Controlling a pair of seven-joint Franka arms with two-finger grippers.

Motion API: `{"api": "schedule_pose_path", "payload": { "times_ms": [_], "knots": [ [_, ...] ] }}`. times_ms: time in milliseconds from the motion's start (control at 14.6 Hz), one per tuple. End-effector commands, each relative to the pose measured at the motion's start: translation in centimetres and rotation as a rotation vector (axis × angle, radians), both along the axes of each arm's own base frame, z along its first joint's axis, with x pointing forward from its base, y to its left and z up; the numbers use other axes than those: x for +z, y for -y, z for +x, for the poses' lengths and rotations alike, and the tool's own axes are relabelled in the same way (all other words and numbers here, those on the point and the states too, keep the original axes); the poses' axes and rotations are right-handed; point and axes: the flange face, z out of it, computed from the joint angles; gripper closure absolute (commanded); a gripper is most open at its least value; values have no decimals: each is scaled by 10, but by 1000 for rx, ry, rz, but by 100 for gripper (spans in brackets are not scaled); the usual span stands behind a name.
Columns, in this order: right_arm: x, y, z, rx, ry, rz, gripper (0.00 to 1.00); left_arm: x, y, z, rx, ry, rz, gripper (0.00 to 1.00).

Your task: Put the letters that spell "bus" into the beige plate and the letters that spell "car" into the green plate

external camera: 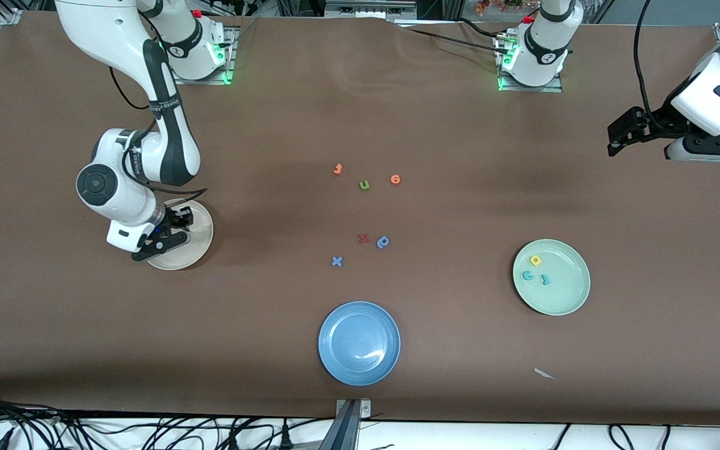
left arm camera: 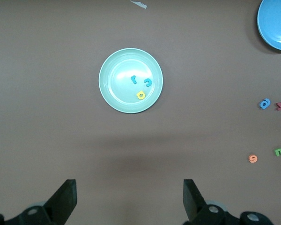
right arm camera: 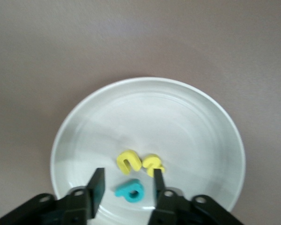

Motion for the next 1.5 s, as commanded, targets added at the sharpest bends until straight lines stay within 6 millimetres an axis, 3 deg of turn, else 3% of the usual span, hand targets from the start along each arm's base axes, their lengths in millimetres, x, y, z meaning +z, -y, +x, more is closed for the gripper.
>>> {"api": "schedule_pose_path", "payload": {
  "times_ms": [0, 205, 478, 615, 751, 820, 956, 1161, 1434],
  "knots": [
    [13, -6, -1, -38, -11, 79, 0, 4, -3, 3, -17, -6, 12, 0],
    [24, -24, 7, -134, 3, 86, 0, 4, -5, 3, -14, -7, 12, 0],
    [41, -67, 6, -279, -42, 73, 0, 4, -6, 3, -14, -7, 12, 0],
    [56, -81, -2, -298, -52, 26, 0, 4, -5, 3, -14, -7, 10, 0],
    [89, -82, -13, -341, -58, -30, 0, 4, -6, 3, -13, -7, 10, 0],
    [110, -76, -17, -368, -61, -44, 0, 4, -6, 3, -13, -7, 10, 0],
    [154, -38, -19, -403, -53, -31, 0, 4, -5, 3, -13, -9, 11, 0],
    [218, 8, -18, -307, 38, 20, 0, 4, -5, 3, -14, -7, 10, 0],
    [288, 28, -29, -339, -38, -3, 0, 4, -6, 3, -13, -9, 11, 0]
  ]
}}
